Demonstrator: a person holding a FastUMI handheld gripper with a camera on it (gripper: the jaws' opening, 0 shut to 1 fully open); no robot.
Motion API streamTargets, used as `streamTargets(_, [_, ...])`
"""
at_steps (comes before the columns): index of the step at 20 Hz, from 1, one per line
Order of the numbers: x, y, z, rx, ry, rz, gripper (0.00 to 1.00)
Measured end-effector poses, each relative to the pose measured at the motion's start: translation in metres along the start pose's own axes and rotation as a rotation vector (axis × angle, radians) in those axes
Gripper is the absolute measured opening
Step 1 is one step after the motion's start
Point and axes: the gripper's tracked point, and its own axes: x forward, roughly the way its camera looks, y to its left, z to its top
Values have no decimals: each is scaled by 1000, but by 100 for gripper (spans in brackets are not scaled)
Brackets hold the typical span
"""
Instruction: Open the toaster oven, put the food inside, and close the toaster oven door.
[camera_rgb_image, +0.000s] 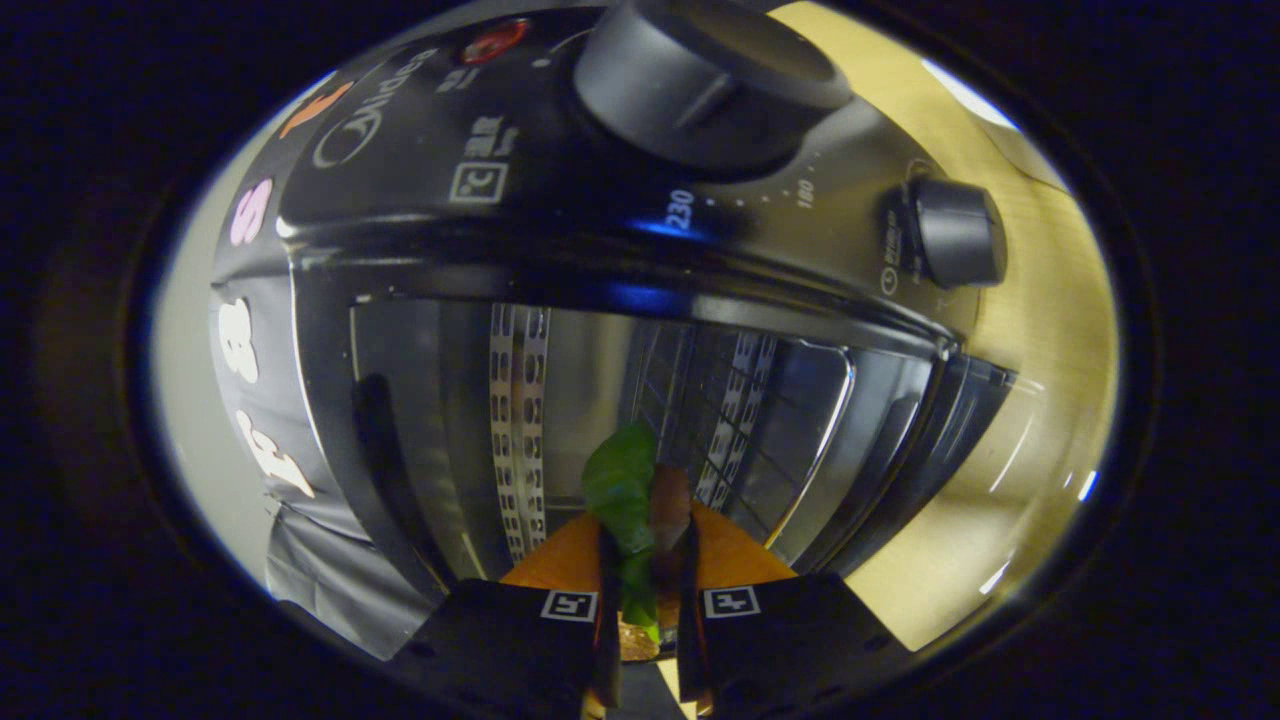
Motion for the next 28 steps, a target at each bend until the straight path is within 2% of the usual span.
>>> streamTargets(4, [-8,6,8,-112,-44,-2,36])
streamTargets(9, [-18,-3,13,-300,-125,-66,59])
streamTargets(15, [-36,-4,30,-603,-203,-169,85])
streamTargets(18, [-47,-1,39,-652,-217,-203,98])
streamTargets(23, [-69,3,33,-690,-171,-185,98])
streamTargets(28, [-110,4,3,-790,-67,-136,98])
